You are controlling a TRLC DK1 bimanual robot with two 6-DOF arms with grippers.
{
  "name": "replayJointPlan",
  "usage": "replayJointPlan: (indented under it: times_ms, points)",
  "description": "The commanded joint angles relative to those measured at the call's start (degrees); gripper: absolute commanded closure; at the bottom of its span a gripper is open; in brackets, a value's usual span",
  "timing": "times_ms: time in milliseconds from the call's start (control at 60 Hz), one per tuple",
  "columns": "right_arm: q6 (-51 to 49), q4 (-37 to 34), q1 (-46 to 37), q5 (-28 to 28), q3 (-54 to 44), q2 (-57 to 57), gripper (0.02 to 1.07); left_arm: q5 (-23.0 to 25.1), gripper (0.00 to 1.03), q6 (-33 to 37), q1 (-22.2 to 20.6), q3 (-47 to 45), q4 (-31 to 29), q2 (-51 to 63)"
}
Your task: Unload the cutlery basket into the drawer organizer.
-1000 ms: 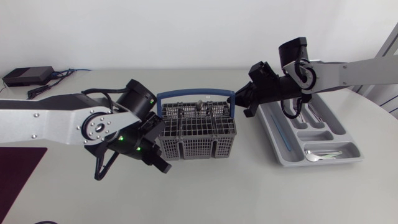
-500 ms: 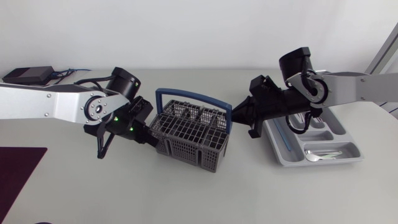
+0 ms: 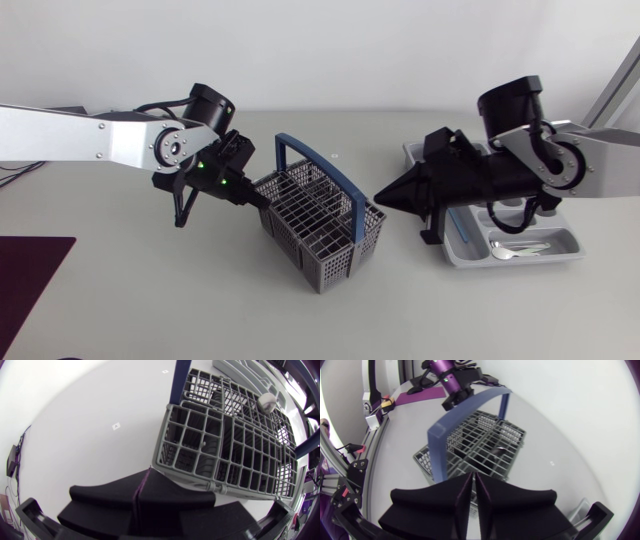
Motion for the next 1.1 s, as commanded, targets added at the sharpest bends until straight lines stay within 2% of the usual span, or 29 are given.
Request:
replayJointPlan:
  times_ms: [0,167,350,500,617,833,1083]
  points:
    - [-0.68,0.25,-3.08,0.82,-1.26,-0.16,0.96,0.45,0.96,0.31,0.69,-2.42,-0.21,-3.8]
    - [-0.68,6.05,-4.67,5.57,-2.58,4.93,0.96,0.45,0.96,-1.1,-0.28,-4.53,-0.21,-6.97]
    - [-0.24,12.12,-3.96,10.23,-2.5,12.05,0.96,0.45,0.96,-2.5,-1.42,-1.19,-0.21,-2.66]
    - [-0.24,12.03,-1.33,10.4,-3.9,11.44,0.96,0.54,0.96,-3.38,-1.69,2.59,-0.03,0.85]
    - [-0.24,11.5,1.31,10.4,-6.1,9.15,0.96,3.44,0.96,-4.09,-0.72,6.37,-0.03,4.11]
    - [0.64,10.54,5.53,10.4,-8.47,5.64,0.96,5.2,0.96,-4.7,-0.63,13.22,-0.3,9.2]
    - [1.78,9.92,10.72,11.11,-10.14,3.7,0.96,6.96,0.96,-5.14,-0.46,21.57,-3.55,14.74]
